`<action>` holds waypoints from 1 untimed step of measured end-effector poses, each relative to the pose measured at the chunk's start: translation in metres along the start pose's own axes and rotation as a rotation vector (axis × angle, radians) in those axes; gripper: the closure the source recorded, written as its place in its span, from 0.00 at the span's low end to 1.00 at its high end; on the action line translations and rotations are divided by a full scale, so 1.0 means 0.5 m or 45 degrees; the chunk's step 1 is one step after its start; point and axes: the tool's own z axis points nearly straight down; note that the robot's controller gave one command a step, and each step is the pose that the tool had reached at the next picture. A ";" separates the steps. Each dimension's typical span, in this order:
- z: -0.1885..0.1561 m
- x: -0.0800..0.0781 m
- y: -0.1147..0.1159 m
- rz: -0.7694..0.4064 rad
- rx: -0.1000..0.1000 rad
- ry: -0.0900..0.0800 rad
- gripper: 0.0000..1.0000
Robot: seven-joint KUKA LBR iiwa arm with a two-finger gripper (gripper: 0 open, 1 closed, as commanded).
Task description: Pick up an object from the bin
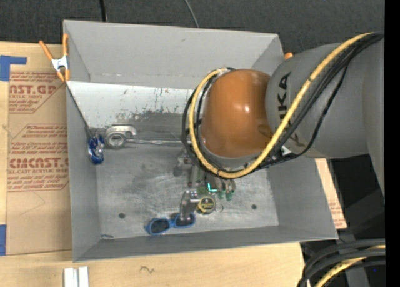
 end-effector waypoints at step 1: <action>0.224 -0.006 -0.068 -0.002 -0.004 -0.018 0.00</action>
Offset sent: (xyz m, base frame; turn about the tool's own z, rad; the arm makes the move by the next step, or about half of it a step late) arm -0.0004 -0.0347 -0.1131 -0.0029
